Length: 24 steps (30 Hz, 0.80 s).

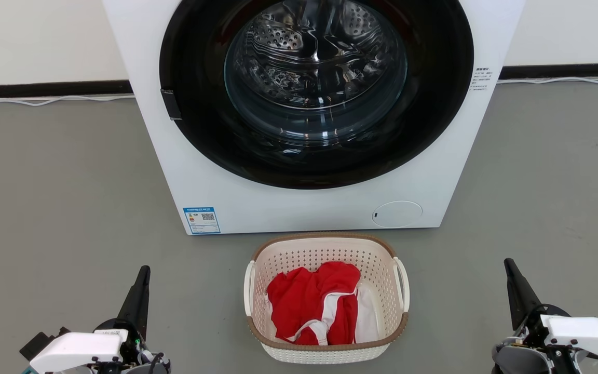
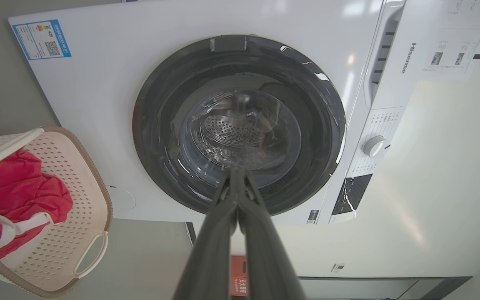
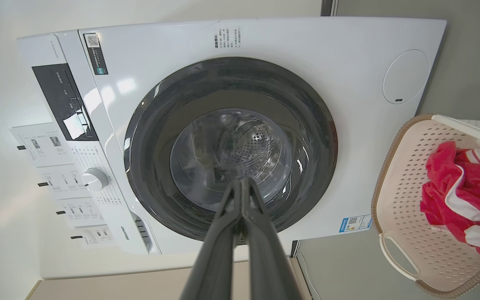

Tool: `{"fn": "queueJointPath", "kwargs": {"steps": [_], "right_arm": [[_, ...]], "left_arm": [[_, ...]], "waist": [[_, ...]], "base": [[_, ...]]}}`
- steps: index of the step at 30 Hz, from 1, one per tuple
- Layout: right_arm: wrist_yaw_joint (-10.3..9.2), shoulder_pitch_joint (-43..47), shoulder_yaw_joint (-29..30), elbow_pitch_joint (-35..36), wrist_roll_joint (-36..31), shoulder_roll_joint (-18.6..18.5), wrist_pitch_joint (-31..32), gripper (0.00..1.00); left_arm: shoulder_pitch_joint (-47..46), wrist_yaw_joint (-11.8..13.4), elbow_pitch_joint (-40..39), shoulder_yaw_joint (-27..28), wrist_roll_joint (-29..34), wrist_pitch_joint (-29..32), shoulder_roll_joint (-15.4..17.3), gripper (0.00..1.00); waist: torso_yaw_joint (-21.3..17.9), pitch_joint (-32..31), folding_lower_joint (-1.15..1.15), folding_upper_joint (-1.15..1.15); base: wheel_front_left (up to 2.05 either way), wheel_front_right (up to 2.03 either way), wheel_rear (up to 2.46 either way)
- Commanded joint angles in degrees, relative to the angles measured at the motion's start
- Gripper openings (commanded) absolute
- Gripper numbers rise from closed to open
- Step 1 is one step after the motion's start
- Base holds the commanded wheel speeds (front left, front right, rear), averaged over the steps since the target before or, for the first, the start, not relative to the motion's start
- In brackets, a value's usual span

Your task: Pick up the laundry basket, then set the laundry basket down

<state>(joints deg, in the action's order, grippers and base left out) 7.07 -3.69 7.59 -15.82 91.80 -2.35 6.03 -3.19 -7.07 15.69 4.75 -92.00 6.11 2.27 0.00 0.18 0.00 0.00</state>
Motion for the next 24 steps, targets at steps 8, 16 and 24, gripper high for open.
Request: {"fn": "queueJointPath", "kwargs": {"steps": [8, 16, 24], "right_arm": [[0.42, -2.49, -1.07, 1.79, 0.37, -0.53, 0.46, 0.0], [0.42, -2.49, -1.07, 1.79, 0.37, -0.53, 0.46, 0.0], [0.42, -2.49, -1.07, 1.79, 0.37, -0.53, 0.46, 0.0]], "left_arm": [[-3.0, -0.42, -1.64, 1.77, -0.17, 0.37, 0.61, 0.0], [-3.0, -0.42, -1.64, 1.77, -0.17, 0.37, 0.61, 0.0], [-3.0, -0.42, -1.65, 1.77, -0.17, 0.37, 0.61, 0.0]], "waist": [[0.0, 0.0, 0.0, 0.0], [0.0, 0.0, 0.0, 0.0], [0.0, 0.0, 0.0, 0.0]], "base": [[0.0, 0.0, 0.0], [0.0, 0.0, 0.0], [0.0, 0.0, 0.0]]}}
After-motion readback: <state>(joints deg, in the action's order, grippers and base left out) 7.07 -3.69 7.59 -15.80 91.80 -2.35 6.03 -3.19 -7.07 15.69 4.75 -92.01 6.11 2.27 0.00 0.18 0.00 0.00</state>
